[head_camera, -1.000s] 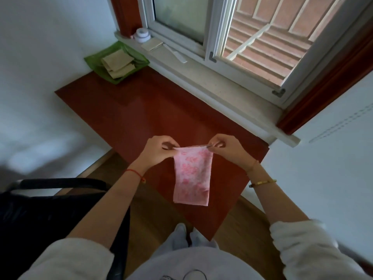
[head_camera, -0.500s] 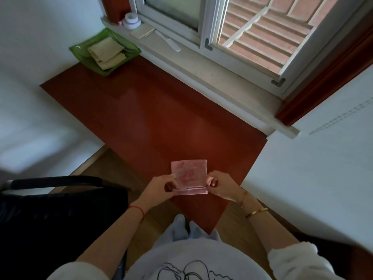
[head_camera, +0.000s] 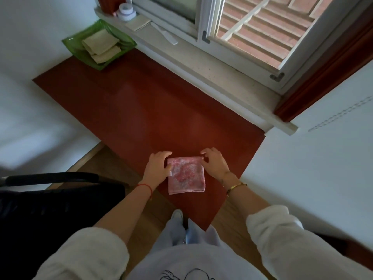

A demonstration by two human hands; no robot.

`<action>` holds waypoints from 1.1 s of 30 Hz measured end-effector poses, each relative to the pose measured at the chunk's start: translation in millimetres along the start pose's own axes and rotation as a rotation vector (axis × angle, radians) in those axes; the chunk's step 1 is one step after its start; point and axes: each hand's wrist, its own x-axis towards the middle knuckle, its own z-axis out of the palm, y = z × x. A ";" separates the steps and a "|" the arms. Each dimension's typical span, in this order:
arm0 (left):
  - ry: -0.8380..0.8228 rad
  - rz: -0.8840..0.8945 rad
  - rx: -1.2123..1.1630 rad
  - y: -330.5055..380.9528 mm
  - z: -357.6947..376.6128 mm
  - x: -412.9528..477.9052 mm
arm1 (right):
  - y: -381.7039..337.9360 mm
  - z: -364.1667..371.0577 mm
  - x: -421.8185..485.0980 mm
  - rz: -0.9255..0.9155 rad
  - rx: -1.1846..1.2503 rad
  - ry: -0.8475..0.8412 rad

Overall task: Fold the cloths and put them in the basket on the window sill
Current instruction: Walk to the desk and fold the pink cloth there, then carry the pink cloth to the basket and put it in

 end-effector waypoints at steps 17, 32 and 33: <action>-0.138 0.245 -0.111 73.8 -45.5 13.0 | 7.8 -66.7 -60.1 0.068 0.470 0.246; -0.486 0.937 -0.272 212.2 -7.4 -79.9 | -12.7 -65.4 -316.7 0.460 0.723 1.144; -0.537 0.966 -0.284 220.3 -1.1 -94.9 | -15.3 -58.9 -338.0 0.489 0.721 1.196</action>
